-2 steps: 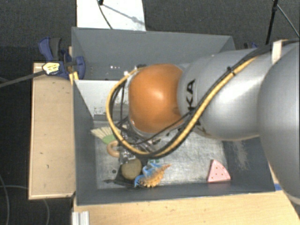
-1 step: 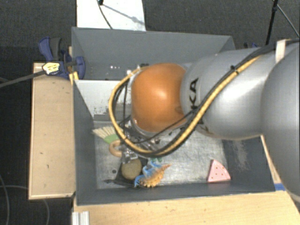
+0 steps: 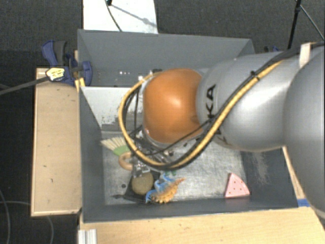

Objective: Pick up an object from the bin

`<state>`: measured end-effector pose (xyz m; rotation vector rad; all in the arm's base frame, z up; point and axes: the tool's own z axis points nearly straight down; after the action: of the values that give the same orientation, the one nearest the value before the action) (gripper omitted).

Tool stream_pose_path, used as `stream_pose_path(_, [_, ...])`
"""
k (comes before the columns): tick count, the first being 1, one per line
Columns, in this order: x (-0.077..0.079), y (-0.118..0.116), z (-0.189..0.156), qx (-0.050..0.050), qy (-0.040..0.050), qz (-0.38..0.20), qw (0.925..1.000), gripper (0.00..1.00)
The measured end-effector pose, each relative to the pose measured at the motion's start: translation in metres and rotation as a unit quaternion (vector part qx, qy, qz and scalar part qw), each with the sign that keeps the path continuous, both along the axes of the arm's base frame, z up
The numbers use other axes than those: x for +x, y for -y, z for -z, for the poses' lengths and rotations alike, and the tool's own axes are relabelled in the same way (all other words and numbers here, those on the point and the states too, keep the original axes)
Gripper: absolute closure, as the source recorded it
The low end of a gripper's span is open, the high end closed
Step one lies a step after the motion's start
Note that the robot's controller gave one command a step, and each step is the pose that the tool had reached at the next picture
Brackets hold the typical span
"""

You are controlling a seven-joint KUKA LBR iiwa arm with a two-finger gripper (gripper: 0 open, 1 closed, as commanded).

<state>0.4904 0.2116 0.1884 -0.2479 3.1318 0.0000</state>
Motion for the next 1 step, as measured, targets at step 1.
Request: stream_pose_path(1, [0.0101,-0.0121,-0.0165,0.0,0.0,0.003,1.0,1.0])
